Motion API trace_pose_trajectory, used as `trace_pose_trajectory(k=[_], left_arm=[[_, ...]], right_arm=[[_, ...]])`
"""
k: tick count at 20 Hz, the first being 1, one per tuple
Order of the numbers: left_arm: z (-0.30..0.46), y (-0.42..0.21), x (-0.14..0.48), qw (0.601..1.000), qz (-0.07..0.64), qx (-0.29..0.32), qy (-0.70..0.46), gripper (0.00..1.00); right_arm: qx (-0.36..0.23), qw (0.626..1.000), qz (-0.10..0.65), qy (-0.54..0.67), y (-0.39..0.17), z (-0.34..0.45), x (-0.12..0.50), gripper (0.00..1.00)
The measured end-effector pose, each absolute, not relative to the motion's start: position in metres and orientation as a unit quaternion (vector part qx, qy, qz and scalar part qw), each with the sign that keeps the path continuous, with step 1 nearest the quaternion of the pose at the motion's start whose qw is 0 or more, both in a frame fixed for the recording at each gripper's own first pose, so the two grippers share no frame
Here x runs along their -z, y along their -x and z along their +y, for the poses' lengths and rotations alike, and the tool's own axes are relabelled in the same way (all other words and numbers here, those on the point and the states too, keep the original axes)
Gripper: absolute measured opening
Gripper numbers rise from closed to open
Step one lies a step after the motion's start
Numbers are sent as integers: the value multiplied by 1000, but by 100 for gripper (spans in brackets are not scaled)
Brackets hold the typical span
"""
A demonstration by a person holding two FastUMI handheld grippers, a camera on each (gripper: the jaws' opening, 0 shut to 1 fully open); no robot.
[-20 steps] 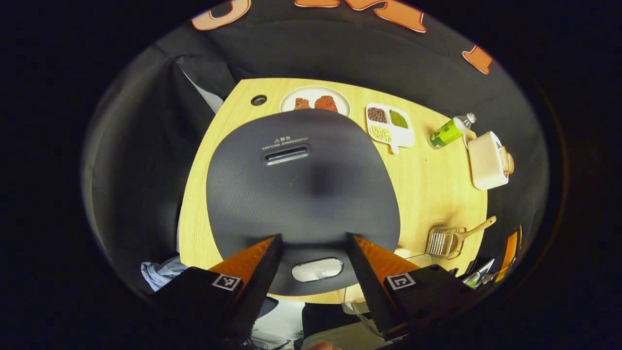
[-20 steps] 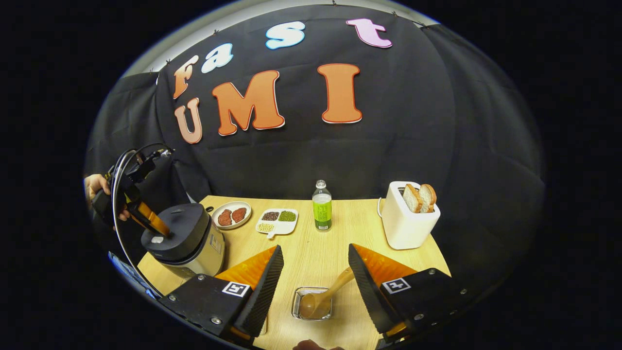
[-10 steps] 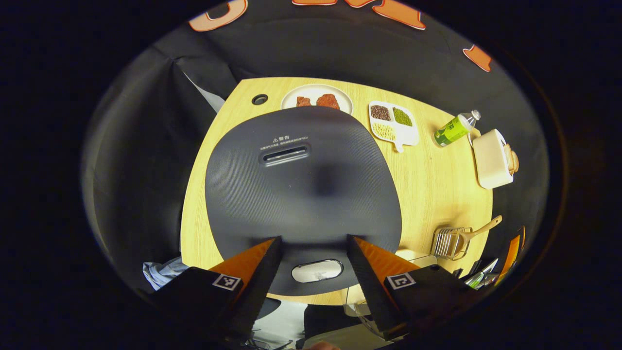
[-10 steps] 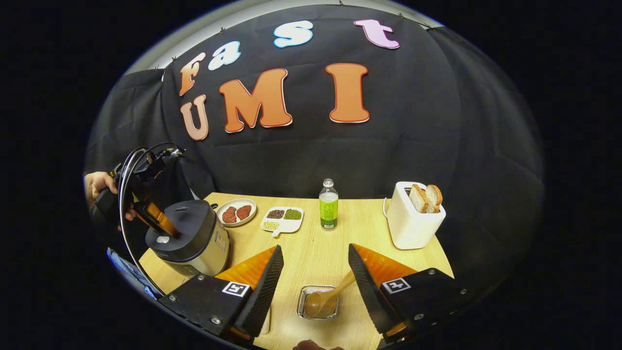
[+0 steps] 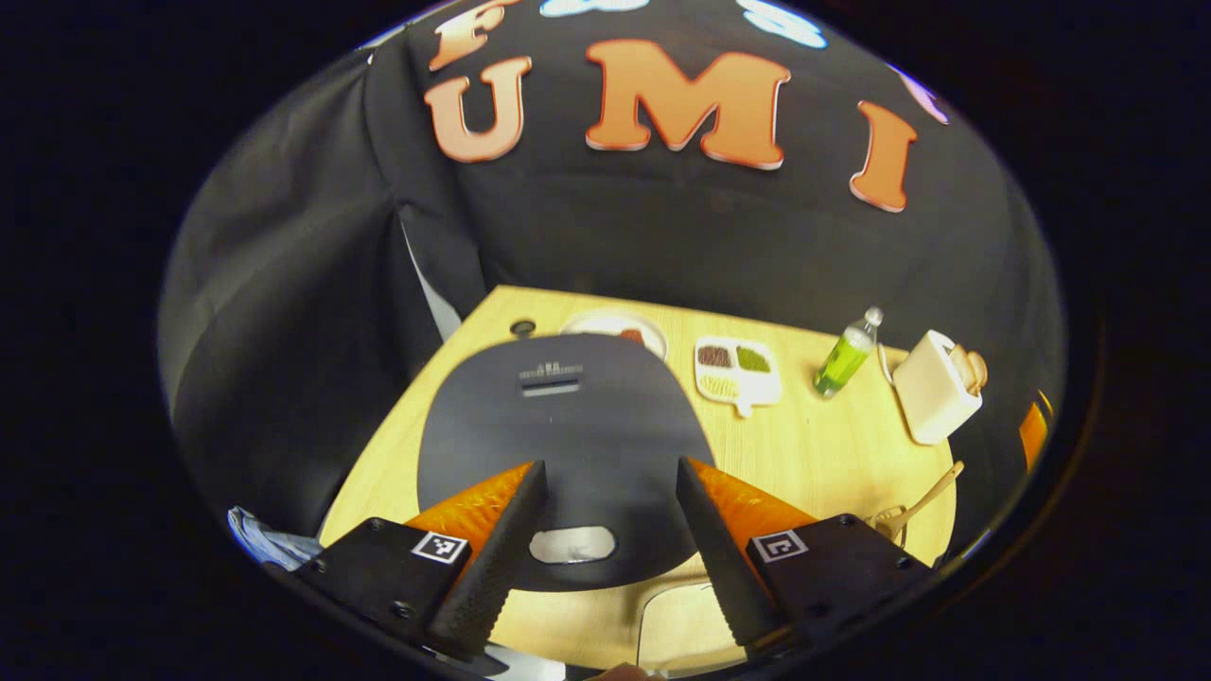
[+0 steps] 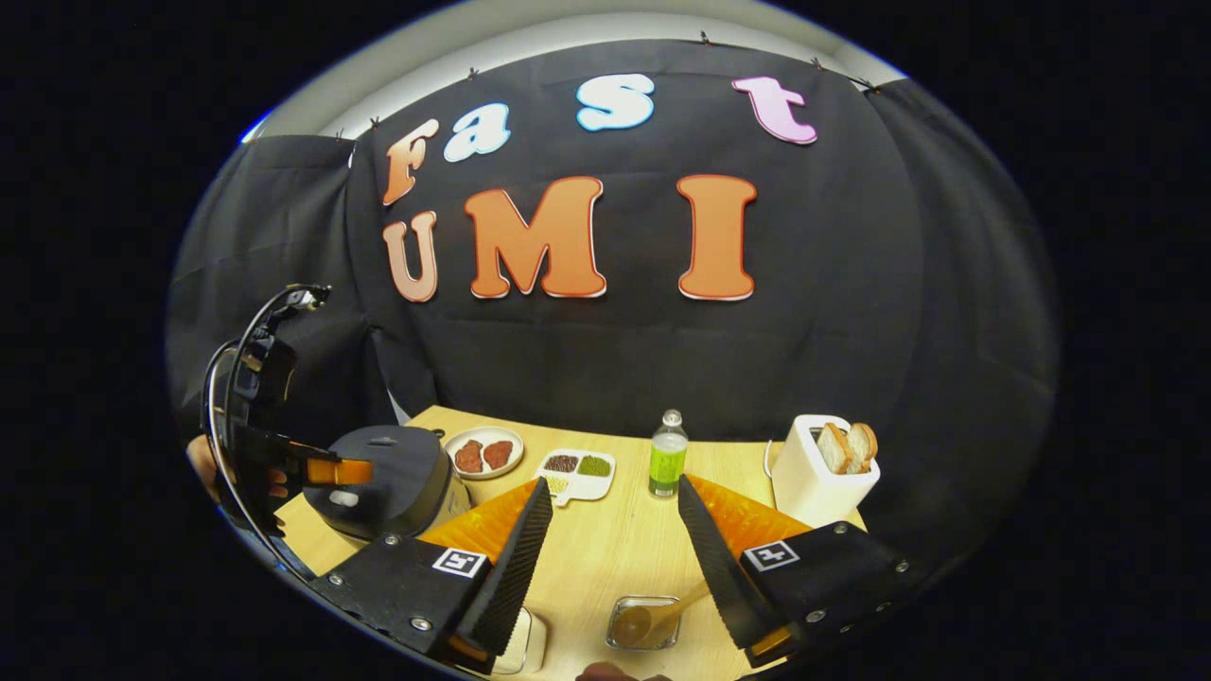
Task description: Close the left gripper, press the button to open the rice cooker; take a wooden spoon from the chopstick holder with the right hand, scoop a spoonful of rice and pour it into the rice cooker, then put the wooden spoon back into the chopstick holder.
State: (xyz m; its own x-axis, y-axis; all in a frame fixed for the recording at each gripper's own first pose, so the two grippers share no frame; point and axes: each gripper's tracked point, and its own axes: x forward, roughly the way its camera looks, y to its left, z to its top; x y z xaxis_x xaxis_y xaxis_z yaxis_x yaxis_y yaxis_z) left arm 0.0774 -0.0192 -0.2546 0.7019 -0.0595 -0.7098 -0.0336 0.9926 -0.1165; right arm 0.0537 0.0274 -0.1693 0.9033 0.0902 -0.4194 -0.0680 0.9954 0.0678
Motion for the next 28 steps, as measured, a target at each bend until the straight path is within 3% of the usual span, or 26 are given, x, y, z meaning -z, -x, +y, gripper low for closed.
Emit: trace_pose_trajectory(k=[6, 12, 19, 23, 24, 25, 27, 28], left_arm=[[-10, -88, 160, 975, 222, 2, 8, 90], [-5, -75, 82, 996, 92, 19, 4, 92], [17, -47, 57, 1000, 29, 3, -10, 89], [14, -37, 58, 1000, 21, 10, -4, 96], [17, -35, 58, 1000, 23, 8, 1, 96], [22, -35, 58, 1000, 23, 5, 6, 97], [28, -33, 56, 1000, 22, 0, 15, 98], [30, -35, 56, 1000, 23, -1, 18, 99]], right_arm=[[-57, 983, 174, -31, -63, 53, 132, 84], [-55, 992, 110, -30, -69, 66, 86, 83], [-57, 998, 41, -2, -59, 74, 51, 83], [-61, 997, 33, 24, -54, 82, 50, 84], [-63, 997, 32, 21, -54, 84, 50, 91], [-65, 997, 33, 16, -54, 86, 50, 84], [-68, 997, 35, 10, -54, 84, 50, 81], [-68, 997, 37, 9, -53, 84, 51, 84]])
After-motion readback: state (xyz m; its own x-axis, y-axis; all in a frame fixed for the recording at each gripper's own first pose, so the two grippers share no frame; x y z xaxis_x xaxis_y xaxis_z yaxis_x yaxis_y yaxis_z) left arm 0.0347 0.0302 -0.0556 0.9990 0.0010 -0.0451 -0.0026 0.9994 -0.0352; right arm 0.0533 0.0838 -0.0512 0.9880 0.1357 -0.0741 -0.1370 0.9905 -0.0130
